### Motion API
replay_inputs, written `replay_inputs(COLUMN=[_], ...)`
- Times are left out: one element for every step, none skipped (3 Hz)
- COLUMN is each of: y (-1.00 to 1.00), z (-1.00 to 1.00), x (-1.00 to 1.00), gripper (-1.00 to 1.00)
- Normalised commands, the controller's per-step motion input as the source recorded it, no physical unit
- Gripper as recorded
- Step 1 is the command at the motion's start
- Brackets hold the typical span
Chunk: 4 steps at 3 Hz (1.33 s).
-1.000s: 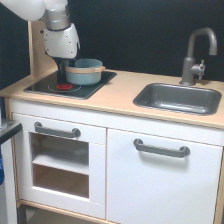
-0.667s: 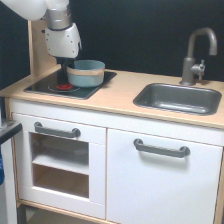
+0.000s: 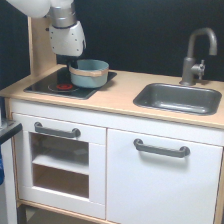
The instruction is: Place the pot in the sink
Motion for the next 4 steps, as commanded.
replay_inputs(y=[-0.14,-0.12,0.02,-0.04], z=[0.99,0.81,0.34,0.14], x=[0.99,1.00,1.00,1.00], gripper=[-1.00,-1.00,-1.00,-1.00])
